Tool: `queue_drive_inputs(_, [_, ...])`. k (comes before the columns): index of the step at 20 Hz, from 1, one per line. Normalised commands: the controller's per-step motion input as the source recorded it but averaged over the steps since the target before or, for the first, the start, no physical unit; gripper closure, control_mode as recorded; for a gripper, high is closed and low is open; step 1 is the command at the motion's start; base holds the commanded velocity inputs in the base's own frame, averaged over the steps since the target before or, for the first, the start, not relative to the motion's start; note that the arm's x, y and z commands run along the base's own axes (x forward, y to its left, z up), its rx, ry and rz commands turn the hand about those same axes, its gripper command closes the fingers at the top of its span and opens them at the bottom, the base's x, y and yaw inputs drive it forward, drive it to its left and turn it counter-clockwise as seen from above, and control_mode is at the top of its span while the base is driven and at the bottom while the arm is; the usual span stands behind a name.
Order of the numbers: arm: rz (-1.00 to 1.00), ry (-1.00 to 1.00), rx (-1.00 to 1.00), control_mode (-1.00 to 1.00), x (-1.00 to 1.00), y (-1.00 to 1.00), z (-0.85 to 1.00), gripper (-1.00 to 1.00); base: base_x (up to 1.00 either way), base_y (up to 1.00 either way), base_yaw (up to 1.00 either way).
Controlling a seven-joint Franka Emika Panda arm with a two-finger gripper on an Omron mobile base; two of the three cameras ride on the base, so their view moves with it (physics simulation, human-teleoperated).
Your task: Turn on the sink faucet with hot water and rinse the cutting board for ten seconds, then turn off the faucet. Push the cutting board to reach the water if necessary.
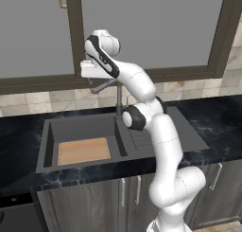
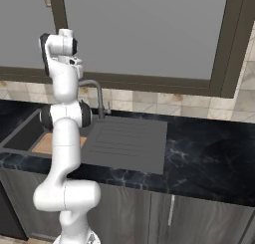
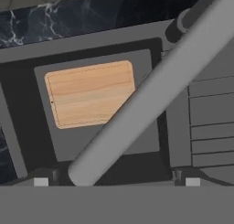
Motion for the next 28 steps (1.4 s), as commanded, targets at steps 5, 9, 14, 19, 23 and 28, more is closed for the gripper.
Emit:
queue_drive_inputs(5, [0.0, -0.2, -0.02, -1.0, -0.32, -0.31, 0.0, -1.0, 0.0, 0.0, 0.0])
queue_drive_inputs(9, [0.04, -0.18, 0.0, -1.0, -0.15, -0.53, 0.02, -1.0, 0.0, 0.0, 0.0])
queue_drive_inputs(14, [0.07, -0.1, 0.01, -1.0, -0.01, -0.91, 0.02, -1.0, 0.0, 0.0, 0.0])
queue_drive_inputs(19, [0.12, -0.17, 0.01, -1.0, -0.28, -0.98, -0.16, -1.0, 0.0, 0.0, 0.0])
queue_drive_inputs(23, [0.13, -0.22, 0.01, -1.0, -0.06, -0.81, -0.28, -1.0, 0.0, 0.0, 0.0])
queue_drive_inputs(28, [0.06, -0.27, 0.0, -1.0, -0.1, -0.34, -0.35, -1.0, 0.0, 0.0, 0.0])
